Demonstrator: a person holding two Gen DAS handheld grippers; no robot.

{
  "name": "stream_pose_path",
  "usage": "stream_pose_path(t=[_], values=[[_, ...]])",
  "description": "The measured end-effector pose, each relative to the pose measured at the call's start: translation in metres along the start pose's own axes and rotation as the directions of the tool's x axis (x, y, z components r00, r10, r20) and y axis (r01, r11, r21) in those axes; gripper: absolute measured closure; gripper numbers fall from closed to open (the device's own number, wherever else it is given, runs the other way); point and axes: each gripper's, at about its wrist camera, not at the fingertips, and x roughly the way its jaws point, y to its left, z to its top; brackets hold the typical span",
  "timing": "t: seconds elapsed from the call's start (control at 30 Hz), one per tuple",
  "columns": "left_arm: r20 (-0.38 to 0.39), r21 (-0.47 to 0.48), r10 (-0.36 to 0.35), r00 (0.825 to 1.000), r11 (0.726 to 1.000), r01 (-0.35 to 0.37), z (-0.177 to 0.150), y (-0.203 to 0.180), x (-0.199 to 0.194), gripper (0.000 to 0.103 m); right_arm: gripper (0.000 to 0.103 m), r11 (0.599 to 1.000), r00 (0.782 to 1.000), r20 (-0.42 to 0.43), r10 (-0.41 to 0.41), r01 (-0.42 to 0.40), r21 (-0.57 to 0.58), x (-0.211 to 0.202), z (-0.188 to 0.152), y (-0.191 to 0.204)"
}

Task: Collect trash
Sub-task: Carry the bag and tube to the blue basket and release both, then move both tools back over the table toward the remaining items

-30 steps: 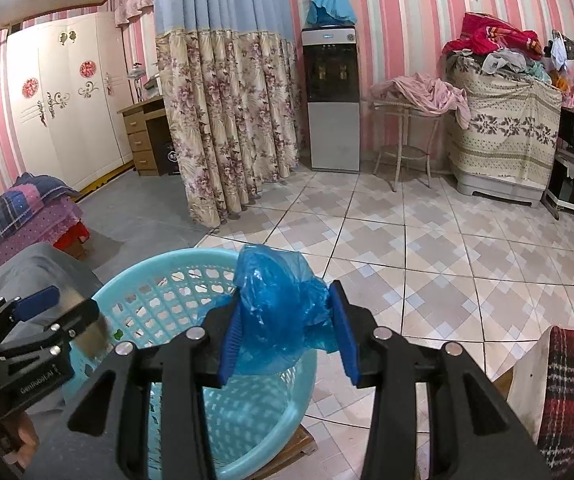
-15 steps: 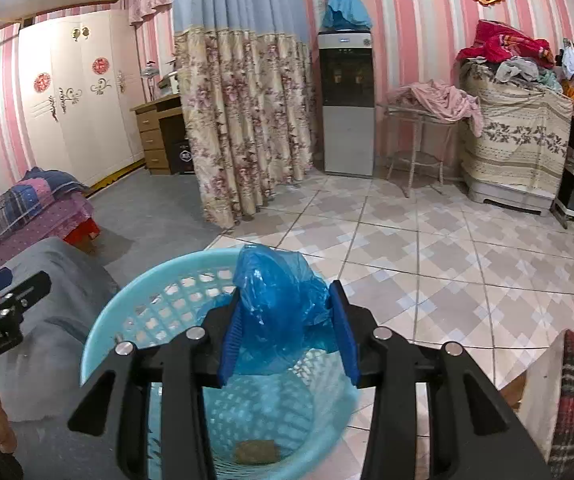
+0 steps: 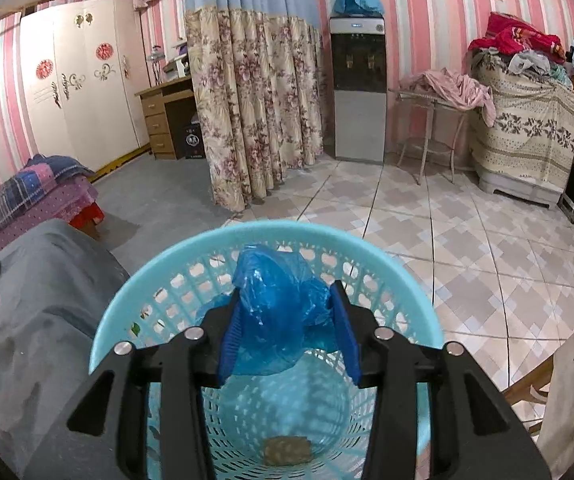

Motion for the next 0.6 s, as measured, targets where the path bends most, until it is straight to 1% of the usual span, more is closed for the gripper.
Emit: stream_pose_path(t=[0.03, 0.07, 0.1, 0.17, 0.23, 0.33, 0.47, 0.6], values=[[-0.004, -0.010, 0.000, 1.000, 1.000, 0.000, 0.000, 0.003, 0.001, 0.011, 0.036, 1.000, 1.000, 0.000, 0.006, -0.006, 0.004, 0.001, -0.001, 0.000], [-0.009, -0.017, -0.001, 1.000, 1.000, 0.001, 0.002, 0.005, 0.001, 0.011, 0.032, 1.000, 1.000, 0.005, -0.003, 0.003, 0.001, 0.001, -0.001, 0.001], [-0.011, -0.022, 0.000, 1.000, 1.000, 0.000, 0.003, 0.006, 0.002, 0.011, 0.031, 1.000, 1.000, 0.008, -0.007, 0.007, -0.001, 0.001, -0.001, 0.000], [-0.016, -0.027, 0.004, 1.000, 1.000, -0.004, 0.003, 0.009, 0.002, 0.011, 0.030, 1.000, 1.000, 0.001, 0.010, -0.010, -0.006, 0.001, 0.000, 0.001], [-0.021, -0.030, 0.005, 1.000, 1.000, -0.005, 0.003, 0.010, 0.002, 0.011, 0.018, 1.000, 1.000, 0.001, 0.019, -0.019, -0.010, 0.000, 0.000, 0.002], [-0.021, -0.025, 0.011, 1.000, 1.000, -0.012, 0.004, 0.011, -0.001, 0.011, 0.010, 0.999, 0.999, 0.010, 0.036, -0.036, -0.014, -0.006, 0.003, 0.004], [-0.016, -0.027, 0.016, 1.000, 1.000, -0.016, 0.006, 0.014, -0.008, 0.011, 0.005, 0.999, 0.999, 0.013, 0.036, -0.036, -0.020, -0.013, 0.008, 0.006], [-0.009, -0.033, 0.022, 1.000, 0.999, -0.022, 0.007, 0.019, -0.015, 0.009, 0.005, 1.000, 1.000, 0.015, 0.022, -0.022, -0.006, -0.019, 0.010, 0.005]])
